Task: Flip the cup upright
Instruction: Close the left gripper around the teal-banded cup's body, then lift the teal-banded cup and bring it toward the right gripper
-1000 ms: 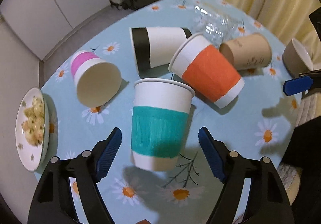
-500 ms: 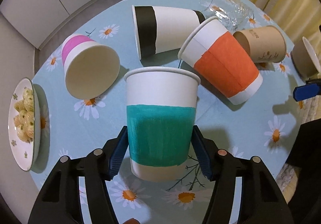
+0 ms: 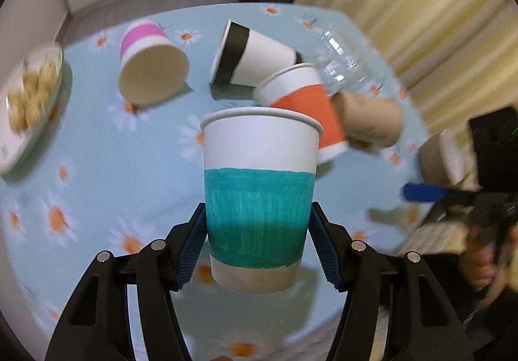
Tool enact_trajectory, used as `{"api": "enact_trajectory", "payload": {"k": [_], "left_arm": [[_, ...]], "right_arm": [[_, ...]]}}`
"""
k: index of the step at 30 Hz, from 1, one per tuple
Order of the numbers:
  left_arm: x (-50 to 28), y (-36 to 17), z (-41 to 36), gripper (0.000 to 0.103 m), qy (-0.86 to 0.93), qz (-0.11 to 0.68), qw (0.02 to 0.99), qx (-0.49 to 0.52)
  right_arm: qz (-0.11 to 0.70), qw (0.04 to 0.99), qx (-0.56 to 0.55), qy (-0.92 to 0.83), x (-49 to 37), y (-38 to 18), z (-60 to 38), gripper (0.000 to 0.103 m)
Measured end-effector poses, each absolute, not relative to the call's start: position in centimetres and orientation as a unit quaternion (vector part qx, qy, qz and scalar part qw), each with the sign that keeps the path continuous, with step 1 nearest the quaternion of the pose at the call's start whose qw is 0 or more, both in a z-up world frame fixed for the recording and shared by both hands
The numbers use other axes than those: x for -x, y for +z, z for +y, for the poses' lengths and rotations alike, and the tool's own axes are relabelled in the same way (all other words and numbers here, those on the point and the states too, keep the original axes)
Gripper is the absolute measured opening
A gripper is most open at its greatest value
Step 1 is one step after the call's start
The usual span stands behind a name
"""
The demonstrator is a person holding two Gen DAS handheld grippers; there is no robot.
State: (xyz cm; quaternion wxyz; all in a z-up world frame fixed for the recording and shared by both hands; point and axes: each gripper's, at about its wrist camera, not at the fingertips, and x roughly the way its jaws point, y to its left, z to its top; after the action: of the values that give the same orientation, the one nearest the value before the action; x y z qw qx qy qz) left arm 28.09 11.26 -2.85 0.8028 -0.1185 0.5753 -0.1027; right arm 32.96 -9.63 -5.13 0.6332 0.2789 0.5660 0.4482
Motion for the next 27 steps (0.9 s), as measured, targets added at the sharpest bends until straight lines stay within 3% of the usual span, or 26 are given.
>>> {"api": "enact_trajectory", "payload": {"k": [11, 27], "left_arm": [[-23.3, -6.2, 8.5, 0.060, -0.058, 0.560, 0.763, 0.318], [-22.2, -7.7, 4.9, 0.060, -0.006, 0.569, 0.768, 0.292]], "right_arm": [[0.580, 0.622, -0.274, 0.451, -32.0, -5.2, -12.3, 0.094], [0.608, 0.613, -0.281, 0.420, -31.8, -6.4, -13.9, 0.094]]}}
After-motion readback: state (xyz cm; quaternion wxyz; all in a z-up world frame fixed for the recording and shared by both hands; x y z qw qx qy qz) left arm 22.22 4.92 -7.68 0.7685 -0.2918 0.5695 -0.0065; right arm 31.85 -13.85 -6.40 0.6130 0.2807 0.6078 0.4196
